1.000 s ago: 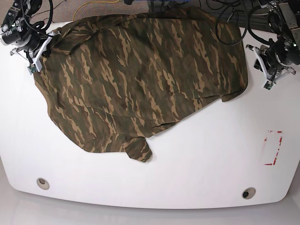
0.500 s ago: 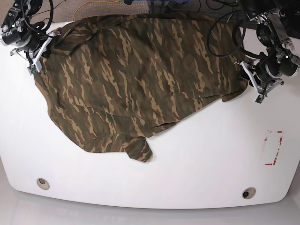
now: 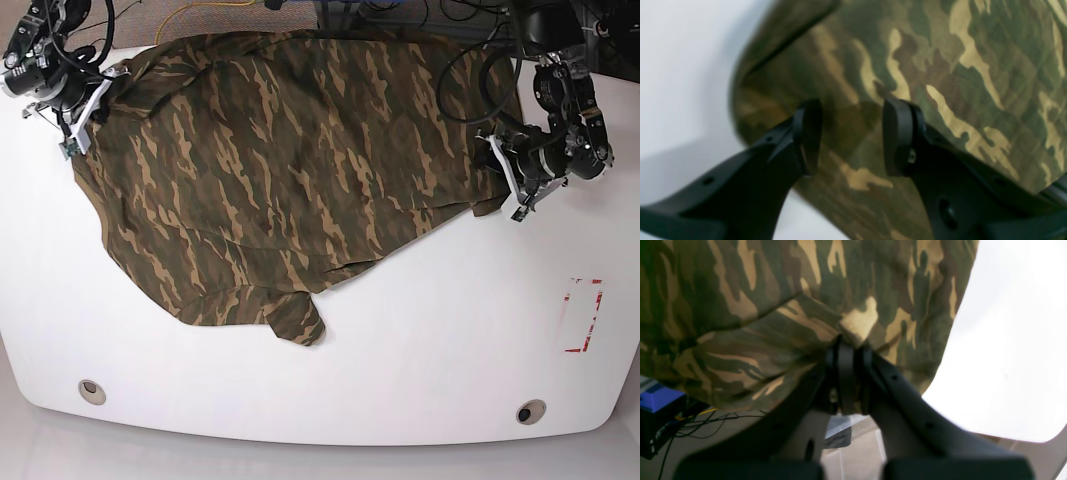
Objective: Layout the t-shirt on the table in an organized manner, then fold the t-shirt properly
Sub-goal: 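Release the shirt with the left gripper and move it to the shirt's side edge, then grasp the shirt's side edge with the left gripper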
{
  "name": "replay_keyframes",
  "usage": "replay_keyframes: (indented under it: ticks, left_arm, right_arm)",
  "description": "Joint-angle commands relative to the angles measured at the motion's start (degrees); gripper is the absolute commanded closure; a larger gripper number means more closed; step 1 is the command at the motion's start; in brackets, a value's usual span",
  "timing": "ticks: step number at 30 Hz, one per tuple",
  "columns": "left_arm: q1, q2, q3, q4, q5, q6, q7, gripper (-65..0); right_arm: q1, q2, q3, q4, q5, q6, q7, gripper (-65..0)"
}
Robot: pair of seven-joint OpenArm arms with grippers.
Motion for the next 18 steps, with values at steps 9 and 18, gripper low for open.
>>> replay_keyframes:
  ticks: [9,18]
  left_arm:
    - [-4.0,-5.9,0.8,-9.0,-0.6,-0.1,-3.4,-27.5]
    - [-13.2,-7.1,1.2,-18.4,6.1,-0.1,-5.9,-27.5]
  right_arm:
    - [0.7,-0.1,0.7,0.8,0.5,-0.1,0.5,0.0]
    - [1.0,-0.3,0.7,0.8,0.5,-0.1,0.5,0.0]
